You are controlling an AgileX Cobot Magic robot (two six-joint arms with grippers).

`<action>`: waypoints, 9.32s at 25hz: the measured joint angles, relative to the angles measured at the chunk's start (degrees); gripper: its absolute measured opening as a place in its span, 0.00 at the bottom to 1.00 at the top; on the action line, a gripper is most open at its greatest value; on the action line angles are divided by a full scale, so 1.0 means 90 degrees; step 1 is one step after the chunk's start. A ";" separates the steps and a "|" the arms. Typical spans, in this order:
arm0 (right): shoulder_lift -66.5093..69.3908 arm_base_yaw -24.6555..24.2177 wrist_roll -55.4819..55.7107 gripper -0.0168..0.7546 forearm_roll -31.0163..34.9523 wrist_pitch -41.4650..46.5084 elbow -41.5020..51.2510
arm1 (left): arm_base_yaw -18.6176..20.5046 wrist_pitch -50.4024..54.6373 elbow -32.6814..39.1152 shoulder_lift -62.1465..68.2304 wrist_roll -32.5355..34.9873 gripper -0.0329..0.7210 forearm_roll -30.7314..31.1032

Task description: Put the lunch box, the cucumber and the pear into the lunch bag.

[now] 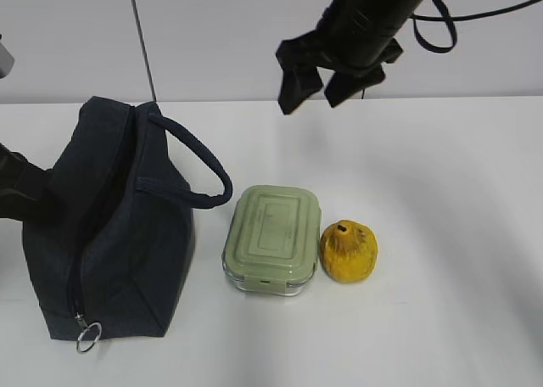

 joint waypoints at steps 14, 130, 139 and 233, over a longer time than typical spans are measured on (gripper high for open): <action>0.0010 0.0250 0.0482 0.76 -0.0920 0.0894 0.0918 | 0.0000 -0.0018 0.0000 0.0000 0.0000 0.05 0.0008; 0.0872 -0.1880 -0.7046 0.76 0.8905 -0.0214 0.5449 | -0.0013 -0.0043 0.0000 0.0000 0.0339 0.05 0.0478; 0.0951 -0.1753 -0.7356 0.76 0.8961 -0.0158 0.5321 | -0.0013 -0.0076 0.0000 0.0000 0.0339 0.05 0.0478; 0.0924 0.1872 -0.0604 0.45 0.2700 -0.2071 0.0381 | -0.0013 -0.0336 0.0000 0.0000 0.0339 0.05 0.0260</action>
